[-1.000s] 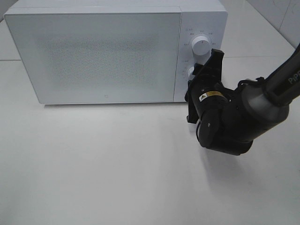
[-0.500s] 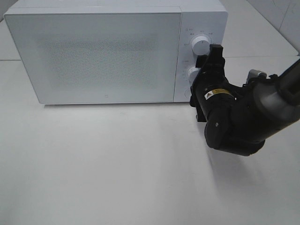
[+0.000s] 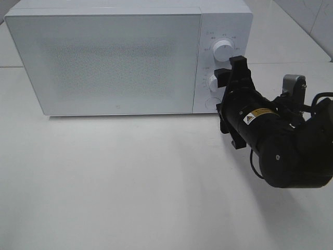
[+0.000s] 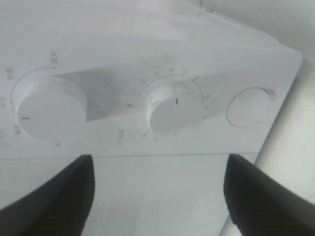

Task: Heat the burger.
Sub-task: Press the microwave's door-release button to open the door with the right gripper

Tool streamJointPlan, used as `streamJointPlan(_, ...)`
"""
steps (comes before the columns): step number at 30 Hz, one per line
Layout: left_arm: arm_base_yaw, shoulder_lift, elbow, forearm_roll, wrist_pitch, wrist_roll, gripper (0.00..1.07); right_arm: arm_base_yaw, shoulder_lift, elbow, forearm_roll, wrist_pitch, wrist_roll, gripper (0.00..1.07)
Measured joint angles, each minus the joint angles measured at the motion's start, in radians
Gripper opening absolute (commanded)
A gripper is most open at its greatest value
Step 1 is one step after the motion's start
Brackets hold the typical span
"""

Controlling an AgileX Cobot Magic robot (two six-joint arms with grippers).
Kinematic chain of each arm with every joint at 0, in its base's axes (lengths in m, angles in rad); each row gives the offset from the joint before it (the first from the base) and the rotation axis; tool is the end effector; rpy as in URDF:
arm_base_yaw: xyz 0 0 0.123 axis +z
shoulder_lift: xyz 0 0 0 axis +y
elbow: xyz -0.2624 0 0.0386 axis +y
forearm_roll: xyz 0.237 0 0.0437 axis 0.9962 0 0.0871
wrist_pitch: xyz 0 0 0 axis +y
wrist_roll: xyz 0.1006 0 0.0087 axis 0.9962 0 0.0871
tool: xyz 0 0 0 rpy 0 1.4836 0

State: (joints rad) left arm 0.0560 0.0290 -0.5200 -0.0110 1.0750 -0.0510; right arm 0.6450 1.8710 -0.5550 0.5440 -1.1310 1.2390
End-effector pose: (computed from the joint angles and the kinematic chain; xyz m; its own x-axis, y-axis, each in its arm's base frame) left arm 0.0160 -0.0001 0.2713 -0.4724 -0.0828 -0.8775 -0.0741 0.9958 -0.0540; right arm 0.2718 0.1453 0.1295 -0.1715 0.9732 -0.1534 0.1146 0.1743 0.9780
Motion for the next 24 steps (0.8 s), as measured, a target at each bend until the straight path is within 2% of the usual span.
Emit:
streamJointPlan(7, 0.000, 0.000, 0.000, 0.000, 0.000, 0.000, 0.92, 0.000, -0.070, 0.028, -0.067, 0.144, -0.142, 0.73)
streamJointPlan(9, 0.000, 0.000, 0.000, 0.000, 0.000, 0.000, 0.92, 0.000, -0.132, 0.031, -0.075, 0.290, -0.304, 0.73)
streamJointPlan(15, 0.000, 0.000, 0.000, 0.000, 0.000, 0.000, 0.92, -0.003, -0.200, 0.032, -0.076, 0.404, -0.479, 0.73)
streamJointPlan(17, 0.000, 0.000, 0.000, 0.000, 0.000, 0.000, 0.92, -0.003, -0.264, 0.032, -0.076, 0.503, -0.638, 0.73)
streamJointPlan(24, 0.000, 0.000, 0.000, 0.000, 0.000, 0.000, 0.92, -0.003, -0.331, -0.008, -0.076, 0.711, -0.889, 0.73)
